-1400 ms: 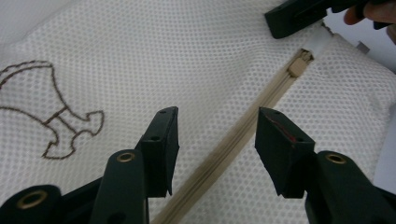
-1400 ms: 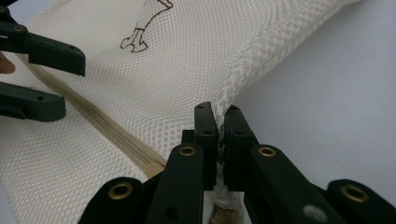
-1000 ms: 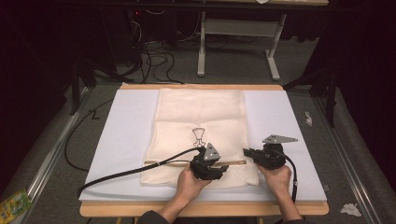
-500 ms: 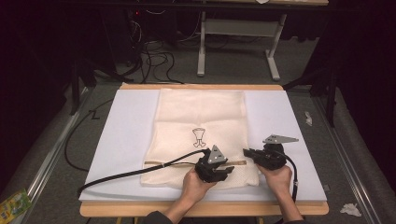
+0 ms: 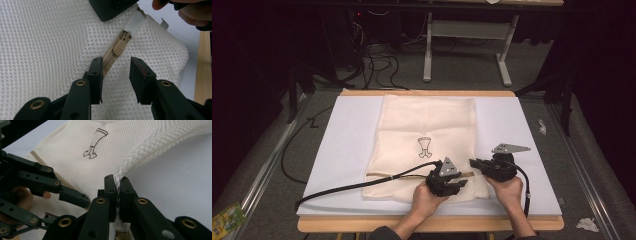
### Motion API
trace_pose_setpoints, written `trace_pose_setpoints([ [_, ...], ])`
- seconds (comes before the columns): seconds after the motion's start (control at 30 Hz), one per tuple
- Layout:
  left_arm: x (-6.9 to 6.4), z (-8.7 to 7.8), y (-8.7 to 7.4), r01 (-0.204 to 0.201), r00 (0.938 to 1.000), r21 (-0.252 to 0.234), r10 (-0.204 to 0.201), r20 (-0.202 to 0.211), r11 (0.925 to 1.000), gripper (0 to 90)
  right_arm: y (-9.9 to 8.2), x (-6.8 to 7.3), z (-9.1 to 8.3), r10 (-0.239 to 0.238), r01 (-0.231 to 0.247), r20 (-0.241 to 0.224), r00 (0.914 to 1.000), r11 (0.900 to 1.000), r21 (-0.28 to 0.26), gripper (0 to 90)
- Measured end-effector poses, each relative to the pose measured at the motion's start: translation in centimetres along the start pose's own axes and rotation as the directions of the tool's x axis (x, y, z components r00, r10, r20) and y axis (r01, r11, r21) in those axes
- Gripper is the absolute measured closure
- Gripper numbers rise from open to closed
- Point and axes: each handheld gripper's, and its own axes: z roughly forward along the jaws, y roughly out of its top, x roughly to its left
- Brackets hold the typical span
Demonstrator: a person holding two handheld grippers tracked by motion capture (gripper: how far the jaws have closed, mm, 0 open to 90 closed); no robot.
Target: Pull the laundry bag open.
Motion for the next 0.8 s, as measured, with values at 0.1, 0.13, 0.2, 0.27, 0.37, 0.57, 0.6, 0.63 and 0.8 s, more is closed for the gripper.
trace_pose_setpoints([
  [0.1,0.03,0.25,-0.01,0.002,1.0,0.008,-0.002,0.001,1.0,63.8,-0.02,0.13,0.12,0.006,-0.006,-0.011,0.9999,1.0,-0.001,88.1],
  [0.13,0.03,0.27,0.03,0.002,1.0,0.006,-0.002,0.001,1.0,64.0,-0.01,0.12,0.15,-0.002,0.002,-0.013,0.9999,1.0,-0.004,88.1],
  [0.2,0.05,0.32,0.13,0.005,1.0,-0.006,-0.005,0.005,1.0,64.4,0.09,0.25,0.13,-0.001,0.001,-0.018,0.9998,1.0,-0.005,88.1],
  [0.27,0.05,0.44,0.22,0.013,0.9998,-0.012,-0.013,0.012,0.9998,65.0,0.15,0.31,0.14,-0.002,0.002,-0.019,0.9998,1.0,-0.003,88.1],
  [0.37,0.08,0.46,0.36,0.022,0.9995,-0.021,-0.021,0.024,0.9995,66.2,0.18,0.31,0.18,-0.003,0.003,-0.02,0.9998,1.0,-0.004,88.1],
  [0.57,0.18,0.73,0.29,0.041,0.9982,-0.024,-0.04,0.045,0.9989,68.4,0.11,0.32,0.33,0.0,0.0,-0.024,0.9997,1.0,-0.003,88.1],
  [0.6,0.17,0.7,0.3,0.041,0.9981,-0.026,-0.04,0.047,0.9988,68.7,0.09,0.33,0.36,0.002,-0.002,-0.023,0.9997,1.0,-0.004,88.1],
  [0.63,0.11,0.61,0.32,0.037,0.9981,-0.031,-0.036,0.051,0.9988,69.2,0.09,0.33,0.38,0.001,-0.001,-0.024,0.9997,1.0,-0.003,88.1],
  [0.8,-0.03,0.3,0.46,0.031,0.998,-0.046,-0.029,0.057,0.9985,71.6,0.07,0.24,0.36,0.003,-0.003,-0.022,0.9998,1.0,-0.001,88.1],
])
